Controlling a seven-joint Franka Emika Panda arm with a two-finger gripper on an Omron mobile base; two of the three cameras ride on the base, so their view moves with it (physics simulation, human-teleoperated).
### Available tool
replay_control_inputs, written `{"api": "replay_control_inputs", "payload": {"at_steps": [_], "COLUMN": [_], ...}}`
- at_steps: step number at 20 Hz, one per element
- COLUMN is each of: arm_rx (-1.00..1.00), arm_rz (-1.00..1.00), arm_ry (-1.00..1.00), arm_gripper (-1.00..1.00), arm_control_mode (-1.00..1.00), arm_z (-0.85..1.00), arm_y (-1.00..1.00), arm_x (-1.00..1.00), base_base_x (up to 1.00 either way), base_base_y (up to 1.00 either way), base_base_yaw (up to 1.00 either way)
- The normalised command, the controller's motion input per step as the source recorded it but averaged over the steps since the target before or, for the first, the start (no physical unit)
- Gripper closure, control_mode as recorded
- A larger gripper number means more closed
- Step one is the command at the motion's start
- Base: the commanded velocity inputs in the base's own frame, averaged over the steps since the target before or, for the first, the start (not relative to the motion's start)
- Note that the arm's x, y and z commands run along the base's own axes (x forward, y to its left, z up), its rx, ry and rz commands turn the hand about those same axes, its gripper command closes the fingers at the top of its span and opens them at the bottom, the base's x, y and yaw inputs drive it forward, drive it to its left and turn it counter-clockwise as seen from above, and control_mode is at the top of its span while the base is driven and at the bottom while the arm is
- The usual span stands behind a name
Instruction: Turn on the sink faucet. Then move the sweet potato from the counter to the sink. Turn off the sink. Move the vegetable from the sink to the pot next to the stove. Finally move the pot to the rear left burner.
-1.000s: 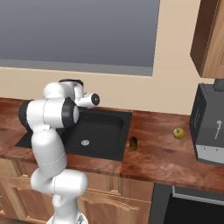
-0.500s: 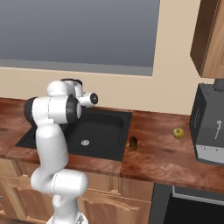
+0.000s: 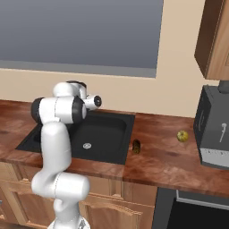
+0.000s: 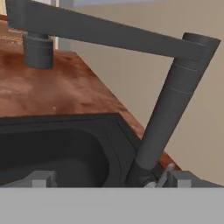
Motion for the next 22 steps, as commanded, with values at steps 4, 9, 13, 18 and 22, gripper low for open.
{"api": "replay_control_inputs", "payload": {"at_steps": [4,9,13,18,22], "arm_rx": [0.0,0.0,0.0,0.0,0.0], "arm_rz": [0.02,0.02,0.02,0.02,0.02], "arm_ry": [0.0,0.0,0.0,0.0,0.0], "arm_gripper": [-1.0,-1.0,-1.0,-1.0,-1.0], "arm_control_mode": [-1.0,-1.0,-1.0,-1.0,-1.0], "arm_z": [-0.09,-0.11,-0.1,-0.1,-0.11], "arm_y": [0.0,0.0,0.0,0.0,0.03], "arm_x": [0.27,0.25,0.22,0.16,0.14], "base_base_x": [0.0,0.0,0.0,0.0,0.0], "base_base_y": [0.0,0.0,0.0,0.0,0.0], "base_base_yaw": [0.0,0.0,0.0,0.0,0.0]}}
